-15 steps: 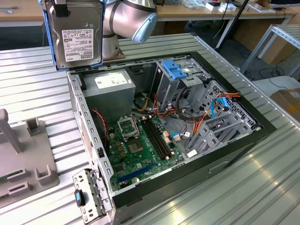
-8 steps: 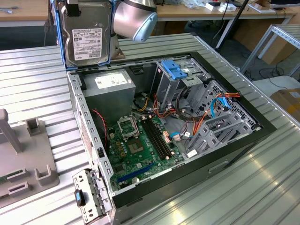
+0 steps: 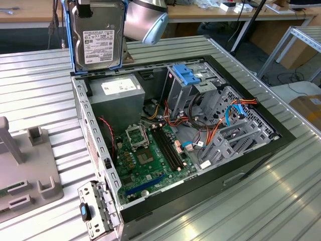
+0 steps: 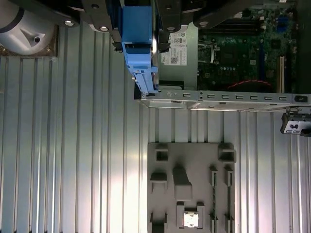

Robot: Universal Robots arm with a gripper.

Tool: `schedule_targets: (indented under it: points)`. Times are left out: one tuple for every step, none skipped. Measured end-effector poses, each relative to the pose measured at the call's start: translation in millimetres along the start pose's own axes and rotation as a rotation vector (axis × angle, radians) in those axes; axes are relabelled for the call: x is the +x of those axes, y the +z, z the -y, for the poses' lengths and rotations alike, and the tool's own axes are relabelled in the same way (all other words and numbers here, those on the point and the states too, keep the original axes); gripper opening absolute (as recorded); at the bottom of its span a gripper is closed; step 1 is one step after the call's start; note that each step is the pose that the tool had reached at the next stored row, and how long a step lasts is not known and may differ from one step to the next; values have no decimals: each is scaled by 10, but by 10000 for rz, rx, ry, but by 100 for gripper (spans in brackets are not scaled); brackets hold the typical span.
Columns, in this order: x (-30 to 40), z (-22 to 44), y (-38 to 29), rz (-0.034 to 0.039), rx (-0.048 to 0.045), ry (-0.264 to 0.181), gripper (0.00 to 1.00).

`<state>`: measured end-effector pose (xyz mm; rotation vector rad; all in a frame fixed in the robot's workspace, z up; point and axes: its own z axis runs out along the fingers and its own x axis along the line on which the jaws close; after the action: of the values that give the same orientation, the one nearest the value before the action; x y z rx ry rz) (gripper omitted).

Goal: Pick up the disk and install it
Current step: 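Pick up the disk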

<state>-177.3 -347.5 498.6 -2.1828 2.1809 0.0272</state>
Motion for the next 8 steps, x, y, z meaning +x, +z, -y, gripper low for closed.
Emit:
schedule_targets:
  points:
    - [0,20,0,-1,0,0,37]
    - [0,31,1,0,0,0,37]
    - [0,47,1,0,0,0,37]
    - [0,60,2,-1,0,-1,37]
    - [-1,70,2,0,0,0,37]
    - [0,76,1,-2,-1,0,37]
    - [0,76,1,-1,0,1,37]
    - [0,77,2,0,1,1,37]
